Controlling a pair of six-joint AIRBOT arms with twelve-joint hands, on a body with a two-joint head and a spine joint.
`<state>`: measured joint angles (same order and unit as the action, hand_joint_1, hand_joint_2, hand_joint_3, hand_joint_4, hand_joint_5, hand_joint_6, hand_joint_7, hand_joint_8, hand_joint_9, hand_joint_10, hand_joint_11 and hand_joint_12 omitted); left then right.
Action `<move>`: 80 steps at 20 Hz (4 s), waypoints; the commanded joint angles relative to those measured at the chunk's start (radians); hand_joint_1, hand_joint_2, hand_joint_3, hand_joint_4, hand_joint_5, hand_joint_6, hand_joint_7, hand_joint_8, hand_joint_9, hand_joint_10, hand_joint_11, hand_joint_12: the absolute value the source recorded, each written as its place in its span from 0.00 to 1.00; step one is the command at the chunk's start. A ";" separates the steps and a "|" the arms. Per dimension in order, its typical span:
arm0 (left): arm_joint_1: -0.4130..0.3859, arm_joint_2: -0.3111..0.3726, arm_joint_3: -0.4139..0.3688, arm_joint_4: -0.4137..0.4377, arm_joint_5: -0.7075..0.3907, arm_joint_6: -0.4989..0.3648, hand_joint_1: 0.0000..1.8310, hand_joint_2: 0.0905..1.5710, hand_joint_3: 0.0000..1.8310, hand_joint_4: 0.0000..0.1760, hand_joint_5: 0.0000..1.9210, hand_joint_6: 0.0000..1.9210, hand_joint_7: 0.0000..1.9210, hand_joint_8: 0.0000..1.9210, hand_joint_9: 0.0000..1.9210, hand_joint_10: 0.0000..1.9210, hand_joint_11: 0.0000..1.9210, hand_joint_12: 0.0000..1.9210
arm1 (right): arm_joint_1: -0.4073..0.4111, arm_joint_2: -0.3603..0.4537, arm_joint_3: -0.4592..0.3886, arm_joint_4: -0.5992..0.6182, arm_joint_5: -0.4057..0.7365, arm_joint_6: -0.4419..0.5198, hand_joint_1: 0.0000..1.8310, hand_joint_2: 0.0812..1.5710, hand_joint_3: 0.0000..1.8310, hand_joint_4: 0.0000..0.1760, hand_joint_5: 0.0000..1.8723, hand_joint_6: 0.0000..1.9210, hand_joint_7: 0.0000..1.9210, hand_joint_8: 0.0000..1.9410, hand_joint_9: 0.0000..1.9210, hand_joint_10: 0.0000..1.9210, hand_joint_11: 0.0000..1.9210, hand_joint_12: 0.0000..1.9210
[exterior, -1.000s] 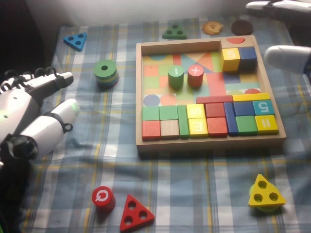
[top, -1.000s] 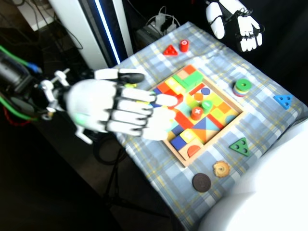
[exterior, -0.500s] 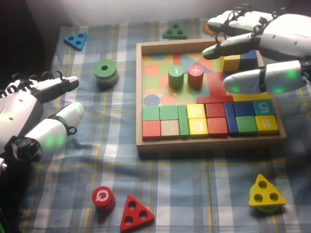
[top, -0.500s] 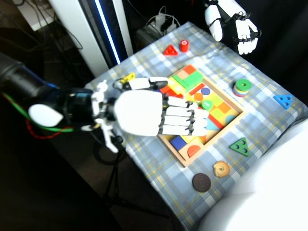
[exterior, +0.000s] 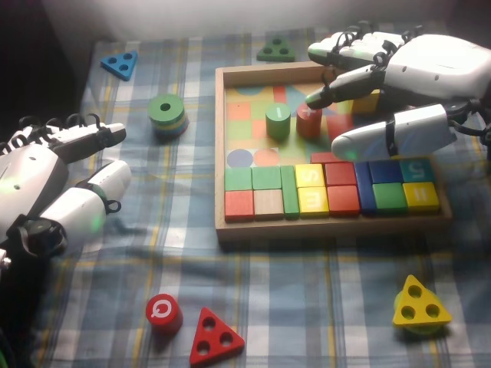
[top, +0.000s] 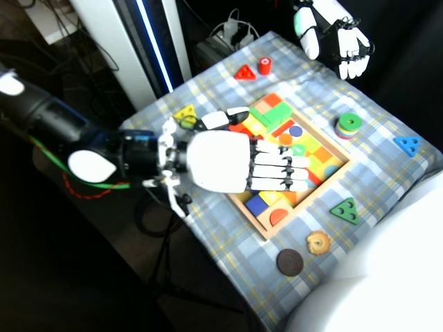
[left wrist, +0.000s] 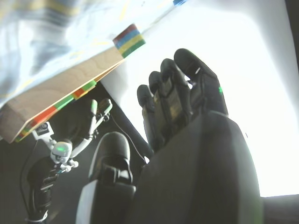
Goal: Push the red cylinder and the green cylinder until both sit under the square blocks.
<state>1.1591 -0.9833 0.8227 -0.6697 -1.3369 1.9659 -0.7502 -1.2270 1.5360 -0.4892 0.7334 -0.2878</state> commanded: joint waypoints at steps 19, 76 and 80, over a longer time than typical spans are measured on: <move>-0.011 -0.007 0.004 0.040 -0.107 -0.007 0.13 0.98 0.00 0.00 0.29 0.00 0.24 0.00 0.20 0.01 0.00 0.45 | 0.026 -0.017 0.019 0.011 0.062 0.018 0.00 0.61 0.00 0.27 0.27 0.00 0.00 0.00 0.00 0.00 0.00 0.00; -0.010 0.000 0.001 0.025 -0.078 -0.007 0.11 0.97 0.00 0.00 0.27 0.00 0.24 0.00 0.21 0.00 0.00 0.41 | -0.175 0.241 -0.249 0.131 -0.028 -0.098 0.00 0.53 0.00 0.71 0.23 0.00 0.00 0.00 0.00 0.00 0.00 0.00; -0.007 0.000 0.002 0.023 -0.076 -0.007 0.14 0.98 0.00 0.00 0.29 0.00 0.25 0.00 0.21 0.00 0.00 0.43 | -0.195 0.264 -0.268 0.151 -0.028 -0.120 0.00 0.54 0.00 0.80 0.23 0.00 0.00 0.00 0.00 0.00 0.00 0.00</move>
<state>1.1595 -0.9829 0.8219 -0.6884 -1.3052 1.9652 -0.9466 -0.9623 1.2659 -0.3500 0.6674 -0.3992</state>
